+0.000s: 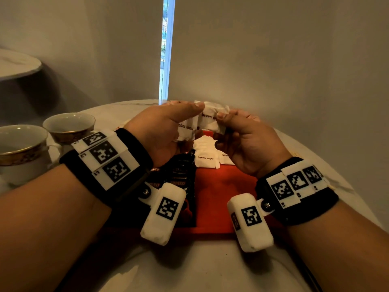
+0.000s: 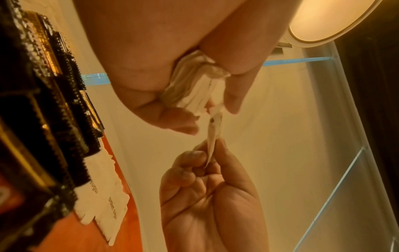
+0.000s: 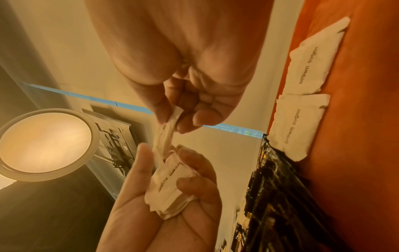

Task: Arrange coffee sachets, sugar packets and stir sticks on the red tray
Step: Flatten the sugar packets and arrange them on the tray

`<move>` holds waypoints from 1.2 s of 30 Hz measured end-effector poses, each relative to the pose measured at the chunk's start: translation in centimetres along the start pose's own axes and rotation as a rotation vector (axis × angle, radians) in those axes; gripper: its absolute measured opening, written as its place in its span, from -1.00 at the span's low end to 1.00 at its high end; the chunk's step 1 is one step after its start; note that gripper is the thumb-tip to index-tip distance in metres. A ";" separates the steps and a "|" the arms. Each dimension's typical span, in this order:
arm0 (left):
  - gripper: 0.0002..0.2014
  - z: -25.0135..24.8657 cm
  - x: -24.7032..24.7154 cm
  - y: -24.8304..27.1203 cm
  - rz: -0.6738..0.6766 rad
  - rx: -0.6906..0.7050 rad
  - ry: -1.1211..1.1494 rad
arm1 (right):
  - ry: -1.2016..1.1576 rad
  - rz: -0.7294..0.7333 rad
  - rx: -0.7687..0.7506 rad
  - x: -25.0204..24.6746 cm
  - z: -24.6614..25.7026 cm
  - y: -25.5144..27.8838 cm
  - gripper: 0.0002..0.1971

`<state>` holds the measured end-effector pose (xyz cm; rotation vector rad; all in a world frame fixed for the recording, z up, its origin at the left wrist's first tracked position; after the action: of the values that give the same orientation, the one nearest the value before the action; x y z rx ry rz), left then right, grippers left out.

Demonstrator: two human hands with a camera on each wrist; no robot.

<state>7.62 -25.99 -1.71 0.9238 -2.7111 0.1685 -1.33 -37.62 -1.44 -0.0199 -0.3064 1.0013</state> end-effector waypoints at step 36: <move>-0.76 -0.1 -0.9 -0.3 -0.077 -0.037 0.195 | 0.485 -0.155 0.510 -11.9 -5.0 -2.5 -0.81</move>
<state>8.55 -25.71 -1.90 0.9468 -2.4883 0.1828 -3.93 -48.19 -8.69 0.2179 0.3896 0.8660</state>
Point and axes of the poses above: each hand's wrist, its own y-axis away from the middle knuckle, its own x-axis out of the palm, z = x × y, the point moved 7 cm from there along -y, towards the middle knuckle, and after that the axes turned 2 degrees about -y, right-handed, at the moved point
